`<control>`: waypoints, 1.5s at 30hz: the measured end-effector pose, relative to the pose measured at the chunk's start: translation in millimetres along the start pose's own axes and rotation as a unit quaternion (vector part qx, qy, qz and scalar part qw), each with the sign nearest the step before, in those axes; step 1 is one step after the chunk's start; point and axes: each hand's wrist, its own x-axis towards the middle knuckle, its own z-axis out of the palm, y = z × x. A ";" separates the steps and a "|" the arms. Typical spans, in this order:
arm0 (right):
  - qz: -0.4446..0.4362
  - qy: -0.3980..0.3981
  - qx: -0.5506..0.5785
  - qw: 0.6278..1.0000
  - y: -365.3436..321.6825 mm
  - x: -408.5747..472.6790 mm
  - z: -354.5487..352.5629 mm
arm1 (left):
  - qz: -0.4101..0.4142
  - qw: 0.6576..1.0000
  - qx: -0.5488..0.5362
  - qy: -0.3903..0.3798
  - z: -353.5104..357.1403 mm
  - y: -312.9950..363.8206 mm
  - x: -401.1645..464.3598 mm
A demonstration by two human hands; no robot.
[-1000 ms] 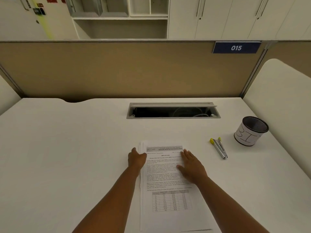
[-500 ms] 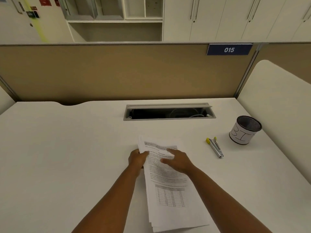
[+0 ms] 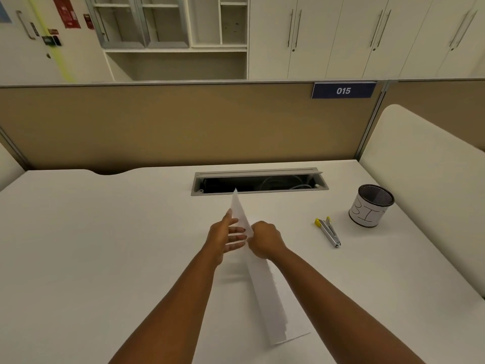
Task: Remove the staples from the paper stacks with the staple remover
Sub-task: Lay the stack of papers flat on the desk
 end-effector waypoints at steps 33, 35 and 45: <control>0.241 0.048 0.325 0.913 104.3 32.6 2.8 | -0.041 0.988 0.134 0.069 -68.6 -51.4 50.6; 0.254 0.061 0.255 0.931 107.8 34.1 5.8 | -0.061 0.980 0.183 0.056 -69.5 -54.6 52.8; 0.252 0.037 0.134 0.958 119.6 32.0 12.5 | 0.220 0.851 0.454 0.141 -26.2 -43.2 60.6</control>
